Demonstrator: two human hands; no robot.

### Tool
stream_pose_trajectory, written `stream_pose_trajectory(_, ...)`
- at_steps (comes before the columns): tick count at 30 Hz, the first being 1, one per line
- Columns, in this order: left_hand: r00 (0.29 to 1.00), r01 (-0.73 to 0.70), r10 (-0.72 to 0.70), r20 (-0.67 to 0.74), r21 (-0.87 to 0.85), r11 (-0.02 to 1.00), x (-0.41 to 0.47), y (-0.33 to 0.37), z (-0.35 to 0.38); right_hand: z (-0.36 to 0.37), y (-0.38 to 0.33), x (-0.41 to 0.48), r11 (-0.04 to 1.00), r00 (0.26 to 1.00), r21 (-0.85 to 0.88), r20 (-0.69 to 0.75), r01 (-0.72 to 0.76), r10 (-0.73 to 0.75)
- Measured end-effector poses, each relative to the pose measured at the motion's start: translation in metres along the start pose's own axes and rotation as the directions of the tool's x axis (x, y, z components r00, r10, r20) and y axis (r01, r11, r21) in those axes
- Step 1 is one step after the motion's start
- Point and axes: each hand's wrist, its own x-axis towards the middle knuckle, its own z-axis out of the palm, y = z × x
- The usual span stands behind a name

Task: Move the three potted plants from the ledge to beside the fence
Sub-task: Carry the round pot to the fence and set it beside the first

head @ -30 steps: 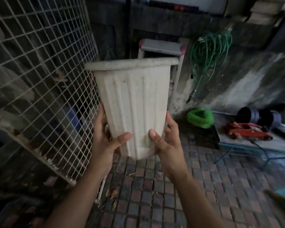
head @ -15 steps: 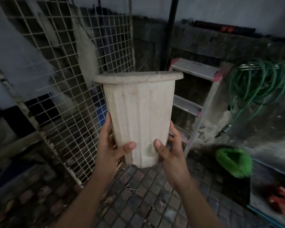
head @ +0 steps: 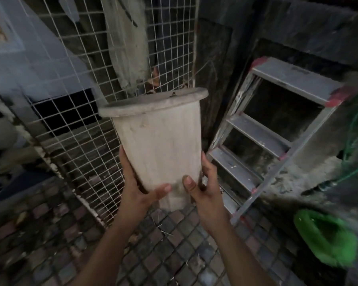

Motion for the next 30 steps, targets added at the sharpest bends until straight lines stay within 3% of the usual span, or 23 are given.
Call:
stream_pose_trajectory(8, 0.964, 0.131, -0.104, -0.245, 0.097, 0.987, 0.032, -0.122, 0.048, -0.052, 0.13, 0.088, 0.983, 0.969, 0.068, 0.192, -0.169, 0.153)
stream_pose_trajectory(15, 0.906, 0.246, -0.175, -0.386, 0.142, 0.959, 0.02, -0.333, 0.04, -0.078, 0.348, 0.141, 0.969, 0.921, 0.008, 0.312, -0.247, 0.233)
stream_pose_trajectory(24, 0.946, 0.211, -0.14, -0.294, 0.223, 0.952, -0.05, -0.643, -0.029, -0.064, 0.665, 0.087, 0.951, 0.934, 0.083, 0.233, -0.297, 0.271)
stream_pose_trajectory(30, 0.952, 0.15, -0.074, -0.296, 0.243, 0.958, -0.09, -0.766, -0.048, -0.057, 0.798, 0.08, 0.973, 0.952, 0.053, 0.227, -0.223, 0.206)
